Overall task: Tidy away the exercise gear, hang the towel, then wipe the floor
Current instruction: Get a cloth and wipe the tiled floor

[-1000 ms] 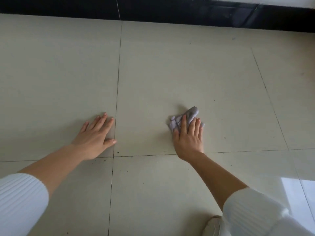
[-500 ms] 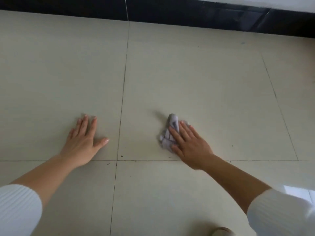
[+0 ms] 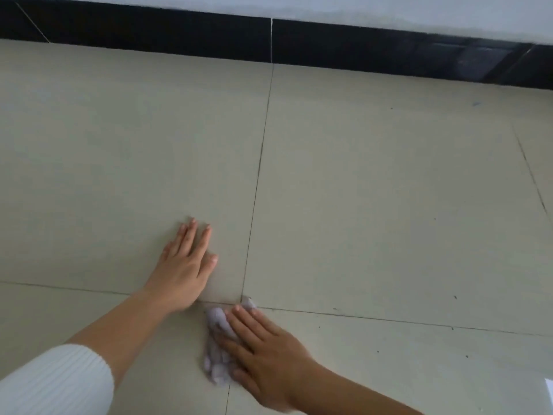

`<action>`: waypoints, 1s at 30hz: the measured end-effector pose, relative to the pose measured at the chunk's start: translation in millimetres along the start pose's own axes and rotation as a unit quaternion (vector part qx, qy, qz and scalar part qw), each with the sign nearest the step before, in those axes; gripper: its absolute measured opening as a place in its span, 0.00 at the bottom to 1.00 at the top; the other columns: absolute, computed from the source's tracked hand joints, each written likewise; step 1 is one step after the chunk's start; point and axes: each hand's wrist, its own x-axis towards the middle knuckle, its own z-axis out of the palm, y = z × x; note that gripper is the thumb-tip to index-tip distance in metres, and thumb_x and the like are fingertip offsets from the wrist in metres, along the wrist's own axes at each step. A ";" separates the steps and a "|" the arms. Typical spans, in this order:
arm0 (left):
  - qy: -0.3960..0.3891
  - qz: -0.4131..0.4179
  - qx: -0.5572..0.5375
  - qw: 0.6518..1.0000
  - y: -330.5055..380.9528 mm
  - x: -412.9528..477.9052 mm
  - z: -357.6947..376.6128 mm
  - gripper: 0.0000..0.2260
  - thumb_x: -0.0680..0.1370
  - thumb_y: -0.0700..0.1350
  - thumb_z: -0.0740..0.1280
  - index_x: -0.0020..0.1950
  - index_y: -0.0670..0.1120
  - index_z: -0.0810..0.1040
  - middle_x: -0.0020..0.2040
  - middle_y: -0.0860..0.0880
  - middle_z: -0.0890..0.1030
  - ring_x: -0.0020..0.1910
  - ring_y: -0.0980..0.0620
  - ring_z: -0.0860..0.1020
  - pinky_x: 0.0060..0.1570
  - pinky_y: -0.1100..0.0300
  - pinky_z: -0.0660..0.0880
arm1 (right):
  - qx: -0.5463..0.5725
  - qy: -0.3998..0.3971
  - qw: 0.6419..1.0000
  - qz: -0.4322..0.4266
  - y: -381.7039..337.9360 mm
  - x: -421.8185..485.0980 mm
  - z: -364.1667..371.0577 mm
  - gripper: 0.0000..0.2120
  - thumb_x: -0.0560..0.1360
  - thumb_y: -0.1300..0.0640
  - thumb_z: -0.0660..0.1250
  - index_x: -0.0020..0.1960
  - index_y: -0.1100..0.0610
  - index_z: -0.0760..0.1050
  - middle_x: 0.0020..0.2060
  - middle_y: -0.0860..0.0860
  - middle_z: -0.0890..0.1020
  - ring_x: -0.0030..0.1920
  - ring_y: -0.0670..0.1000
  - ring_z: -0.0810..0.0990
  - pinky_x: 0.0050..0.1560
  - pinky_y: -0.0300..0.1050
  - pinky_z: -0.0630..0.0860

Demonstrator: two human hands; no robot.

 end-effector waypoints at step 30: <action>0.111 -0.050 -0.032 0.992 -2.0 55.4 -18.2 0.31 0.78 0.60 0.39 0.77 0.46 0.40 0.77 0.45 0.38 0.76 0.50 0.38 0.74 0.53 0.39 | 0.013 0.080 0.930 0.358 166.8 -0.2 -57.5 0.26 0.82 0.45 0.41 0.78 0.47 0.40 0.78 0.52 0.46 0.76 0.52 0.37 0.74 0.46 0.32</action>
